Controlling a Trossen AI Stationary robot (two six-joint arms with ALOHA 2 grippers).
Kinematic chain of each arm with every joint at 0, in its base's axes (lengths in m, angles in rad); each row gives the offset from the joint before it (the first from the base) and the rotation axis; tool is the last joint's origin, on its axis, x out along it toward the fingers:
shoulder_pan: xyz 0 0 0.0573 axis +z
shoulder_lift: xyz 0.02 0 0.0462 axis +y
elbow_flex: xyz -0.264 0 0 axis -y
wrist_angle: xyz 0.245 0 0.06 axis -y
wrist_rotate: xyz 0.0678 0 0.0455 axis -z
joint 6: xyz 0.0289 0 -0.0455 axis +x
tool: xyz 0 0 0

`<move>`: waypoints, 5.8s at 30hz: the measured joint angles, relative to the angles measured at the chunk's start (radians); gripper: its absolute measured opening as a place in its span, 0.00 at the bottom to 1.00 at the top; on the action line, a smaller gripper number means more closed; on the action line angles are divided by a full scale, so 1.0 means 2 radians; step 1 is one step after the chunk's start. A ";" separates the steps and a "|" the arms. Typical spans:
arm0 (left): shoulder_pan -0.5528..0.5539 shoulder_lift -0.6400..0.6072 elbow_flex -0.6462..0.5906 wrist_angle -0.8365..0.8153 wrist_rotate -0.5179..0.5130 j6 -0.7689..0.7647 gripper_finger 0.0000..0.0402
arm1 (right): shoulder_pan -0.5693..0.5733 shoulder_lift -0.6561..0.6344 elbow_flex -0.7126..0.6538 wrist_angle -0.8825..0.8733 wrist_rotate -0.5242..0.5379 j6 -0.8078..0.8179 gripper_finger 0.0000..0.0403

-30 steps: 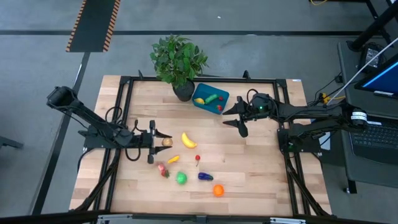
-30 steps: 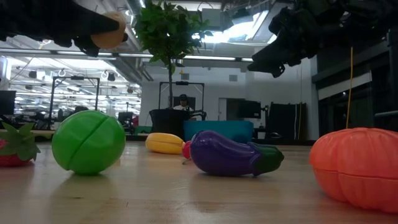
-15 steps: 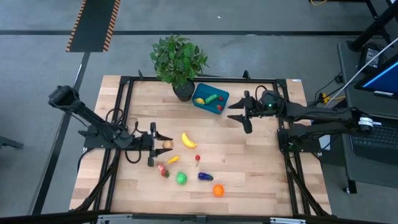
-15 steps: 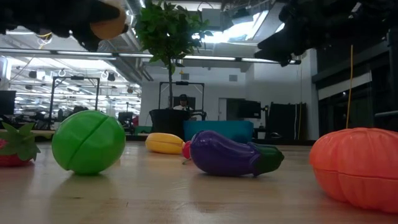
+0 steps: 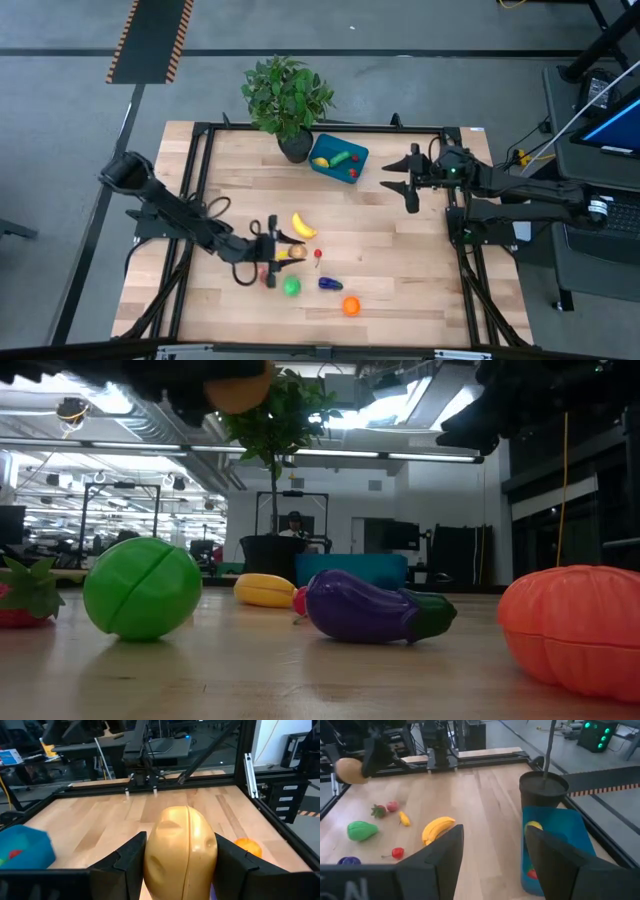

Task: Pick and placing Produce into tupperware
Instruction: Put the brown potato into the blue container, then put the orange pumpkin into the blue container

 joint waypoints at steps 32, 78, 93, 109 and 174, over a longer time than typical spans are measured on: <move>0.087 0.164 0.151 -0.001 -0.297 -0.036 0.42 | 0.023 -0.077 -0.043 0.010 0.027 0.006 0.54; 0.283 0.164 0.256 -0.255 0.042 -0.056 0.42 | 0.023 -0.077 -0.043 -0.008 0.027 0.005 0.54; 0.313 0.202 0.369 -0.393 0.071 0.008 0.42 | 0.022 -0.077 -0.043 -0.014 0.027 0.002 0.54; 0.361 0.285 0.442 -0.407 0.063 0.018 0.42 | 0.018 -0.077 -0.043 -0.038 0.027 -0.009 0.54; 0.341 0.286 0.442 -0.409 0.076 0.056 0.46 | 0.018 -0.077 -0.043 -0.045 0.026 -0.010 0.54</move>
